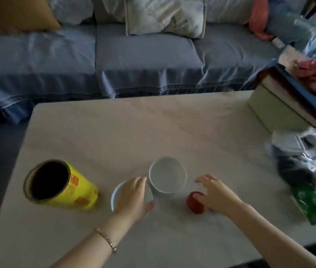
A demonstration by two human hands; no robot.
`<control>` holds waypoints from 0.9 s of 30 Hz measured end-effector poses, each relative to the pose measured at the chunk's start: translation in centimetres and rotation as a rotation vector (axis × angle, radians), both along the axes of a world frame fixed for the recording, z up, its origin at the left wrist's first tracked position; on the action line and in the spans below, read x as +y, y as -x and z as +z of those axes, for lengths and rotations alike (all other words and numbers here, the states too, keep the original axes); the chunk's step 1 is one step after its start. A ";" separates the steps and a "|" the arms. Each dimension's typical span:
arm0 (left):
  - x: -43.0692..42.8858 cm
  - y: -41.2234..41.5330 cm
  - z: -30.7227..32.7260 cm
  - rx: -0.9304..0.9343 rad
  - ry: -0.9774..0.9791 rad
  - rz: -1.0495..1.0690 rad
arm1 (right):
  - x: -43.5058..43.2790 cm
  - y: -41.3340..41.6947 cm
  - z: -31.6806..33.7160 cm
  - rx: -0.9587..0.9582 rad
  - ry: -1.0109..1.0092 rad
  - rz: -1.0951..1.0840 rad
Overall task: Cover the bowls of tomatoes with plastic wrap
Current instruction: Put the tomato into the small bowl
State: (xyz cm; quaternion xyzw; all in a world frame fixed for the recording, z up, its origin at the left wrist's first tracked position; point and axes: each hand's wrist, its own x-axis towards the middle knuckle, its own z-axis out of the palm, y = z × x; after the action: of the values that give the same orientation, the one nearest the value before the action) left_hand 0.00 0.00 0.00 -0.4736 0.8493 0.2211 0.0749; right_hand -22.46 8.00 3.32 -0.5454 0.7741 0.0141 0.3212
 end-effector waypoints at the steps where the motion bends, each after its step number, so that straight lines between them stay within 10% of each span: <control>1: 0.0 0.3 -1.6 0.050 0.052 -0.026 | 0.2 -0.1 -2.0 0.024 -0.022 -0.007; 15: -1.8 3.2 -13.0 0.112 0.273 0.014 | 1.8 -0.1 -13.0 0.201 0.045 -0.134; 27: -1.7 3.4 -12.3 0.267 0.346 0.091 | -4.2 -3.3 -7.9 -0.040 0.631 -0.142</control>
State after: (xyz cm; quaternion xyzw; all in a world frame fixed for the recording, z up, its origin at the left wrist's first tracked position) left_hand -3.38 -1.66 -12.31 -0.4836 0.8547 0.1360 -0.1306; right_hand -19.15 3.79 -4.56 -0.5627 0.7699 -0.2600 0.1516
